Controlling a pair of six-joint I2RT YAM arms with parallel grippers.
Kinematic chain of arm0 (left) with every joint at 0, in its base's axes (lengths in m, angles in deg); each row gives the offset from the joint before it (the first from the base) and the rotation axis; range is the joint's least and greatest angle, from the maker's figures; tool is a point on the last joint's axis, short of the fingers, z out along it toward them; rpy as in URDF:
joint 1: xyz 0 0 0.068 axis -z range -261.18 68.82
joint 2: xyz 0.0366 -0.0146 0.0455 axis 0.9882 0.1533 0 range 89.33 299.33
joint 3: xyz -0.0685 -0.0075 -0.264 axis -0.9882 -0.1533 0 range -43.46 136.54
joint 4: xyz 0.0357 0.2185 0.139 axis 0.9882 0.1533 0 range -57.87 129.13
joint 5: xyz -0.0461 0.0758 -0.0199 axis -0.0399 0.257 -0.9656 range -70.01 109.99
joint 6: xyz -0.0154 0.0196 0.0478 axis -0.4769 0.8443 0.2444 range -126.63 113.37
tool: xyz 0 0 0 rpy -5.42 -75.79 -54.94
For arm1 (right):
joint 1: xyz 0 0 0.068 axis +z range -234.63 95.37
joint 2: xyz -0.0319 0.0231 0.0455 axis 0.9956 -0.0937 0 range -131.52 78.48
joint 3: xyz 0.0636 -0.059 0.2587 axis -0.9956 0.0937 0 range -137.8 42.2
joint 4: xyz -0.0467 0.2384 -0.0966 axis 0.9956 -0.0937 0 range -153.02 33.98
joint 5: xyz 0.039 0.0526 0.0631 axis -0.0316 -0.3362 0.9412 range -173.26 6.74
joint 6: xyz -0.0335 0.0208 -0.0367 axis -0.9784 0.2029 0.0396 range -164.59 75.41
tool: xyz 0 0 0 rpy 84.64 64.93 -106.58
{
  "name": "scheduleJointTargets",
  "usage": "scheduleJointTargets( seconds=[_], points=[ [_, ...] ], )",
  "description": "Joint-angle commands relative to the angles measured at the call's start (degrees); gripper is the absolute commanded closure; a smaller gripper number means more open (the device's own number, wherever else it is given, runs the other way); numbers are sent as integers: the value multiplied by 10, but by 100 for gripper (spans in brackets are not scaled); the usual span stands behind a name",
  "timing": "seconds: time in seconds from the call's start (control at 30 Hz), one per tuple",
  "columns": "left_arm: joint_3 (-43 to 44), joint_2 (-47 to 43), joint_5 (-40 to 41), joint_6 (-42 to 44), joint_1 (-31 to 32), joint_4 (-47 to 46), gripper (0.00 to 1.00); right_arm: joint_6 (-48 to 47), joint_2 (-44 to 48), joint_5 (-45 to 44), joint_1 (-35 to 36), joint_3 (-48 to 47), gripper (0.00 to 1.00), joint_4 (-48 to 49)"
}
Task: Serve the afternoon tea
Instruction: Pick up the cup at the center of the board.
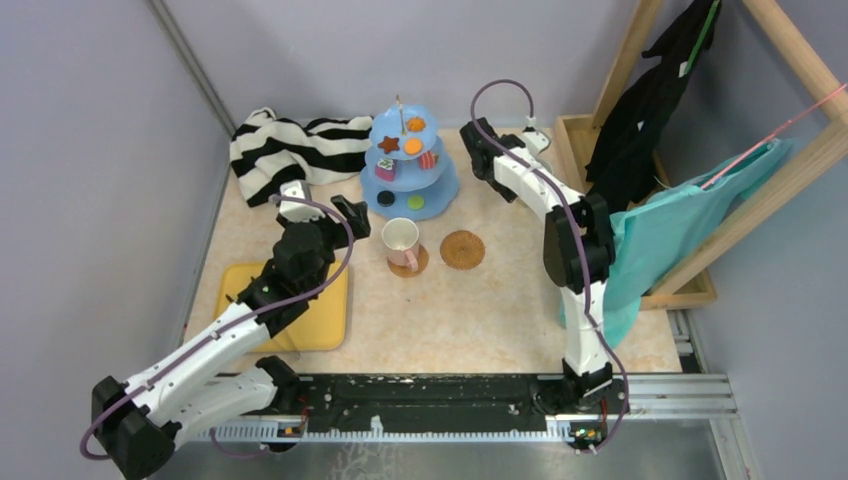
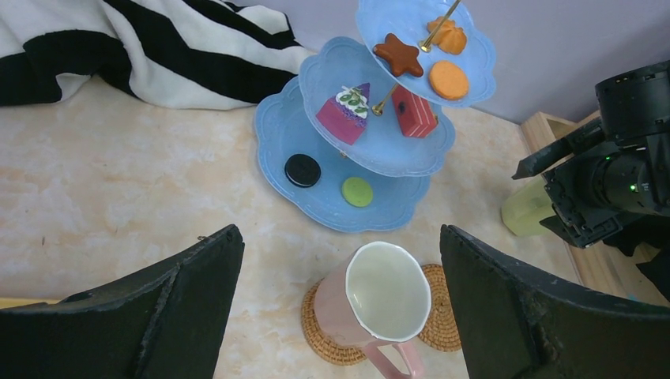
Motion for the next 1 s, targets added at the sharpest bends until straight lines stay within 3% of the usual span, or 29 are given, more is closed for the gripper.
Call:
scheduleJointTargets(
  seconds=[0.0,0.7,0.97],
  points=[
    [16,8,-29,-9,-19,-22,1,7,-11,0,-14,-39,29,0],
    [15,20,-67,-27,-52,-35,2,29,-68,35,-41,-97,37,-46],
    [11,14,-71,-31,-54,-31,2,26,-75,39,-45,-95,54,-51]
  ],
)
